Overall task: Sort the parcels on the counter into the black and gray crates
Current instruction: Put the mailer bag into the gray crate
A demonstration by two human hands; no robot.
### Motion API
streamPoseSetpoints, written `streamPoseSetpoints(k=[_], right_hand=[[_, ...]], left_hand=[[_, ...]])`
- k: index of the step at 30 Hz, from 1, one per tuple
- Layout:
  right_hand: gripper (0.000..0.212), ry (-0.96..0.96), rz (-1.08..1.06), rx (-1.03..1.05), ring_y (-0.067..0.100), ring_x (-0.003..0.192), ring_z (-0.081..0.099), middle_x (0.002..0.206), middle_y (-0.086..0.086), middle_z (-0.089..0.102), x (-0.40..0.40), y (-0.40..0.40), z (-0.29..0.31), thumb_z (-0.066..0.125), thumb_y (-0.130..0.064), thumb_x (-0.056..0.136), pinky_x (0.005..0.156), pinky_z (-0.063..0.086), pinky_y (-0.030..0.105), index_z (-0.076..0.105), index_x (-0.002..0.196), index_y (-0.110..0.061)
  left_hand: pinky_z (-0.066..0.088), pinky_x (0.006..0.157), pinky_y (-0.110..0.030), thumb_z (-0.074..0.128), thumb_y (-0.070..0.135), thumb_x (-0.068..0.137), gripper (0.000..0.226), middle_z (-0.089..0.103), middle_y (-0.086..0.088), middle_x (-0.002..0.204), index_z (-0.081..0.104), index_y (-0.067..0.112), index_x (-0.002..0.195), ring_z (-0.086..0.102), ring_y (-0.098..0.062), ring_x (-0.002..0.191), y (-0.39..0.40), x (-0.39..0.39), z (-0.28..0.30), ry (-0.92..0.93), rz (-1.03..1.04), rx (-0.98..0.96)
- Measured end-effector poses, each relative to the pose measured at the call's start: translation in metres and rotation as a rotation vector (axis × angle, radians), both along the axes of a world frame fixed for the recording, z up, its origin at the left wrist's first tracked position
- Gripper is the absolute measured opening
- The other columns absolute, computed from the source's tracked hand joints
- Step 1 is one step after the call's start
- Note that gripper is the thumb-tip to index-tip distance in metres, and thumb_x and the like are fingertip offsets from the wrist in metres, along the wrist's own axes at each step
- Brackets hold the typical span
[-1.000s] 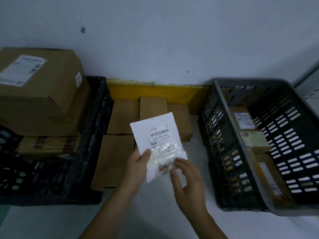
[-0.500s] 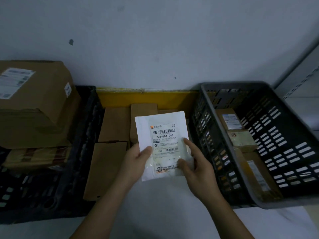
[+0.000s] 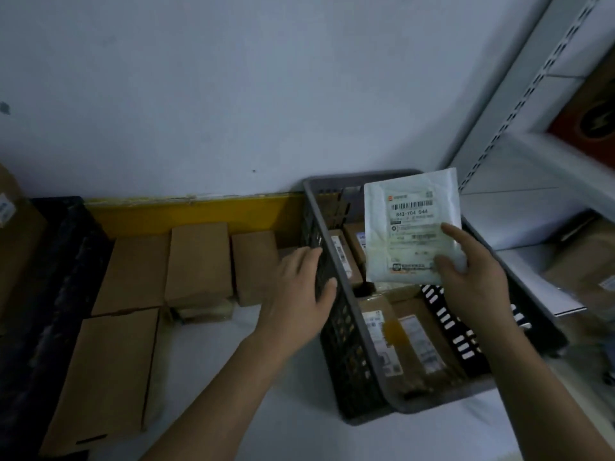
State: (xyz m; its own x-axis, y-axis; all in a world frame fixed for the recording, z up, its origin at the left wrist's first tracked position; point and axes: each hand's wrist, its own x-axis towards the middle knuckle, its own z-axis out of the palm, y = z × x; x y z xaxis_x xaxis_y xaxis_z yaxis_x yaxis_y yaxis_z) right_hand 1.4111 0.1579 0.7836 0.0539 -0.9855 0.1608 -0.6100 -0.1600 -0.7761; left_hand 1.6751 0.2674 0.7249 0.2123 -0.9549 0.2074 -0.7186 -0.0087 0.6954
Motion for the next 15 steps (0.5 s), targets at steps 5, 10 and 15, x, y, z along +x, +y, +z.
streamPoseSetpoints(k=[5, 10, 15], right_hand=[[0.056, 0.062, 0.111, 0.105, 0.015, 0.108, 0.068, 0.148, 0.003, 0.058, -0.008, -0.079, -0.036, 0.062, -0.017, 0.108, 0.065, 0.053, 0.017, 0.048, 0.158, -0.038], [0.058, 0.163, 0.264, 0.142, 0.026, 0.122, 0.061, 0.152, 0.01, 0.054, 0.013, -0.141, -0.084, 0.058, -0.015, 0.109, 0.084, 0.056, 0.03, 0.043, 0.163, -0.027], [0.061, 0.15, 0.41, 0.234, 0.033, 0.133, 0.058, 0.154, 0.011, 0.051, 0.05, -0.165, -0.132, 0.059, -0.012, 0.107, 0.104, 0.058, 0.046, 0.041, 0.164, -0.022]], left_hand=[[0.012, 0.133, -0.052, 0.029, 0.071, 0.103, 0.08, 0.015, -0.007, 0.178, 0.021, 0.026, 0.169, 0.006, -0.029, 0.164, -0.039, -0.043, -0.012, -0.298, 0.107, 0.139], [-0.003, 0.133, -0.054, 0.027, 0.078, 0.101, 0.092, -0.007, -0.007, 0.18, 0.002, 0.024, 0.171, -0.016, -0.029, 0.164, -0.066, -0.072, -0.023, -0.413, 0.215, 0.309], [-0.005, 0.133, -0.054, 0.024, 0.077, 0.1, 0.097, -0.016, -0.007, 0.179, -0.005, 0.019, 0.171, -0.022, -0.028, 0.163, -0.068, -0.08, -0.027, -0.461, 0.294, 0.413]])
